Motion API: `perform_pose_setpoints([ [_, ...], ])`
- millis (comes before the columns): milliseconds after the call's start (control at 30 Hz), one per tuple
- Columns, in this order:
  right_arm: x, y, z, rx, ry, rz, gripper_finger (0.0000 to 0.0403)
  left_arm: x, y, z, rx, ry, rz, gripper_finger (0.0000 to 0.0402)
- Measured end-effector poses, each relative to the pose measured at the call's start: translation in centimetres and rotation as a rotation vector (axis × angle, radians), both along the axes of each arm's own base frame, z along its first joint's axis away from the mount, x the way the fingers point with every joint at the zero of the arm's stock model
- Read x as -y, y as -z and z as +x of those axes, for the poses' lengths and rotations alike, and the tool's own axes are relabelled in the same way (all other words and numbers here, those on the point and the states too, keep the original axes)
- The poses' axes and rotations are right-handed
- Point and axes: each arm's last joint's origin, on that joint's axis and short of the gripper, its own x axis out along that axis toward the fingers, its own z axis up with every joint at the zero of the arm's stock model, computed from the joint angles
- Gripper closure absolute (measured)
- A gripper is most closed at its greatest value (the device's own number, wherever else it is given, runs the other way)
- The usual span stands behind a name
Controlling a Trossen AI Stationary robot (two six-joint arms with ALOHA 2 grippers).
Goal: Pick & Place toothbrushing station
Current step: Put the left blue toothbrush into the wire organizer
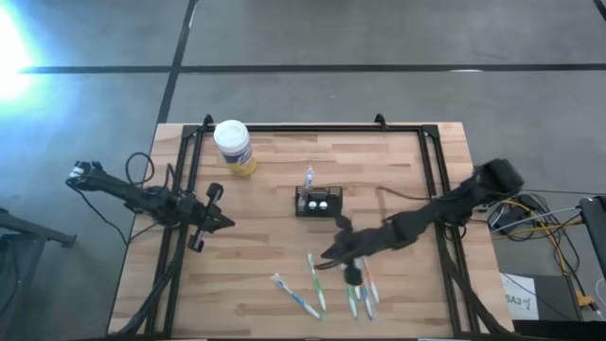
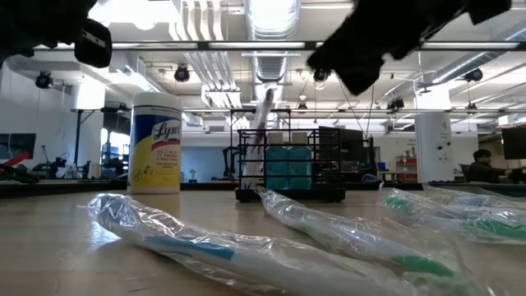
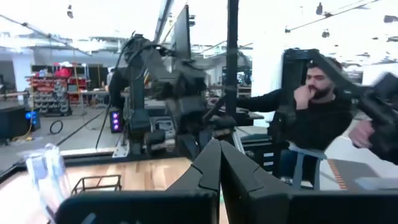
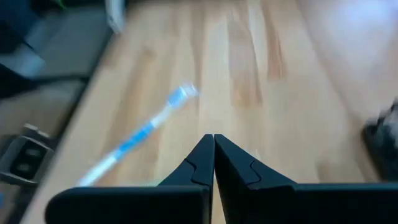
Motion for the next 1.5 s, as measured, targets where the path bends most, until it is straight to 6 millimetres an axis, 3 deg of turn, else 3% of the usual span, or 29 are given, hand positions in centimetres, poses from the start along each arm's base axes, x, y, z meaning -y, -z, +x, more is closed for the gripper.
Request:
perform_pose_setpoints([
  [167,-1.8,0.8,4.1,-0.216,0.064,0.020,0.0394,-0.1,0.6,0.0,-0.048,-0.030,0.007,0.0397],
  [333,-4.2,0.7,7.9,-0.282,0.080,0.090,0.0390,-0.2,1.0,0.1,-0.105,-0.066,-0.044,0.0397],
  [567,-7.1,-0.1,11.8,-0.352,0.012,0.181,0.0315,-0.2,1.1,0.1,-0.137,-0.051,-0.108,0.0396],
  [800,-8.2,0.5,14.1,-0.553,0.107,0.157,0.0219,-0.1,1.6,0.1,-0.186,-0.044,-0.102,0.0396],
  [1000,-8.5,1.7,16.4,-0.614,0.156,0.150,0.0169,-0.1,1.7,0.1,-0.208,-0.036,-0.117,0.0396],
  [1267,-7.4,4.3,18.2,-0.750,0.326,0.165,0.0159,0.0,1.8,0.1,-0.228,-0.007,-0.149,0.0396],
  [1500,-7.5,5.6,18.4,-0.765,0.321,0.144,0.0168,0.0,1.6,0.1,-0.233,0.012,-0.168,0.0396],
])
